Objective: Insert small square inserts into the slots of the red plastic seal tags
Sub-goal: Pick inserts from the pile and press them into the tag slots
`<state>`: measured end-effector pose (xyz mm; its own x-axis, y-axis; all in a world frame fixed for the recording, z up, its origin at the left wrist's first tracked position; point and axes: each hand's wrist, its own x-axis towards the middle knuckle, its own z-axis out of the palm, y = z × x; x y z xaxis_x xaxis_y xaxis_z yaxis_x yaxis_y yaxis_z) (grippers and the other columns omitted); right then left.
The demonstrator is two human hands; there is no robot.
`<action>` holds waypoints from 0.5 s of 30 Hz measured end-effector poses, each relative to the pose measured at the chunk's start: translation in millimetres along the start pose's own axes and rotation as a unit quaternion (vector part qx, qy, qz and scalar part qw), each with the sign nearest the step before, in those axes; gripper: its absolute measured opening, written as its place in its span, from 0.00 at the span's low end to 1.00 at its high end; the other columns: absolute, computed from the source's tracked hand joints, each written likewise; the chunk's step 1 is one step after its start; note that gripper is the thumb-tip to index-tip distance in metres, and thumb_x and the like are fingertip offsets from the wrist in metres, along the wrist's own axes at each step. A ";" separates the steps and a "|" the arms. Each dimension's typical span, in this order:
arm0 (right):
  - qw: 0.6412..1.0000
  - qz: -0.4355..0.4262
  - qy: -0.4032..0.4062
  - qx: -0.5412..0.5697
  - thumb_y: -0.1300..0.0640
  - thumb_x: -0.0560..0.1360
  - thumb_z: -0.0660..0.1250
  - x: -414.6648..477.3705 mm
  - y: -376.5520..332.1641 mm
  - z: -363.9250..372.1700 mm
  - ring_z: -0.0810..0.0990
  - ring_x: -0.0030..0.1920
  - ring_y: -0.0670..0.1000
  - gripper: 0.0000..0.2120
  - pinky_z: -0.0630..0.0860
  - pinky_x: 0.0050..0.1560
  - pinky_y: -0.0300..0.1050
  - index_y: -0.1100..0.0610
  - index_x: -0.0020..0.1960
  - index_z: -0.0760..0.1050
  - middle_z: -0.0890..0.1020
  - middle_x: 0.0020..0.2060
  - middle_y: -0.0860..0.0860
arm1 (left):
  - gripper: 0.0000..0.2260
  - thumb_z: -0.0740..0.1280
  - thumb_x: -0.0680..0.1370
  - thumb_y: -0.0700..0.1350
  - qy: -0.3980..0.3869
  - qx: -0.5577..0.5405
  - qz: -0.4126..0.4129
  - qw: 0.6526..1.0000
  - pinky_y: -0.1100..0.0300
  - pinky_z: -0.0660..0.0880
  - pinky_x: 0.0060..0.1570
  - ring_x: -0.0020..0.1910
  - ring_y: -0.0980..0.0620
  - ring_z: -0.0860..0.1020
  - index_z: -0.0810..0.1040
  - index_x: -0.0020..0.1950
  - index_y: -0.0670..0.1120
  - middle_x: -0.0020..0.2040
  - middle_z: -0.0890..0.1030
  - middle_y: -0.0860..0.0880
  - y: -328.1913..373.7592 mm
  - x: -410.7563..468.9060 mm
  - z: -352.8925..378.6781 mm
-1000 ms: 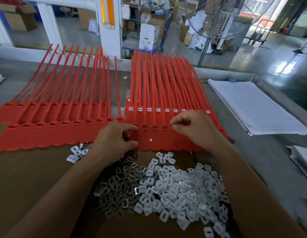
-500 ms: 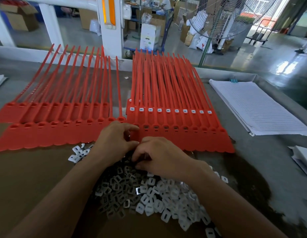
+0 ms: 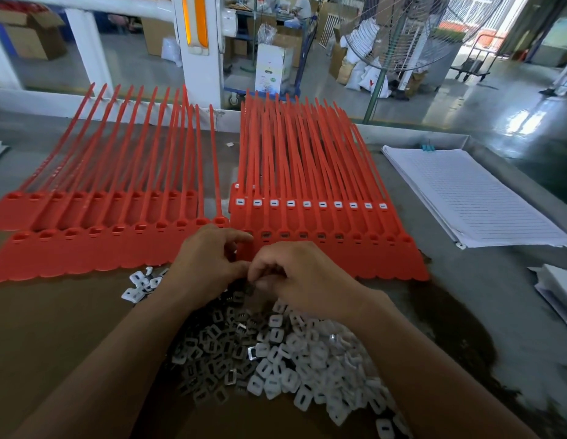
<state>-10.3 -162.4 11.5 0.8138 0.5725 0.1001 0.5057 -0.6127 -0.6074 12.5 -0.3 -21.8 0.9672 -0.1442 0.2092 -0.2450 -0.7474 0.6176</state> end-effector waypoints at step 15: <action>0.947 0.228 0.224 0.018 0.65 0.73 0.66 -17.5 89.1 -64.4 0.73 0.38 0.39 0.14 0.66 0.38 0.33 0.48 0.35 0.73 0.75 0.35 0.42 | 0.21 0.73 0.68 0.47 -0.006 -0.011 -0.012 1.000 0.66 0.65 0.45 0.39 0.64 0.69 0.76 0.60 0.54 0.42 0.68 0.61 1.2 -1.0 1.8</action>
<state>38.9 -262.1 6.4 0.9893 -0.0419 0.1397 0.0677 -0.7165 -0.6943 11.4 -2.2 -22.6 0.9737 -0.1337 0.1845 -0.2222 -0.7365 0.6389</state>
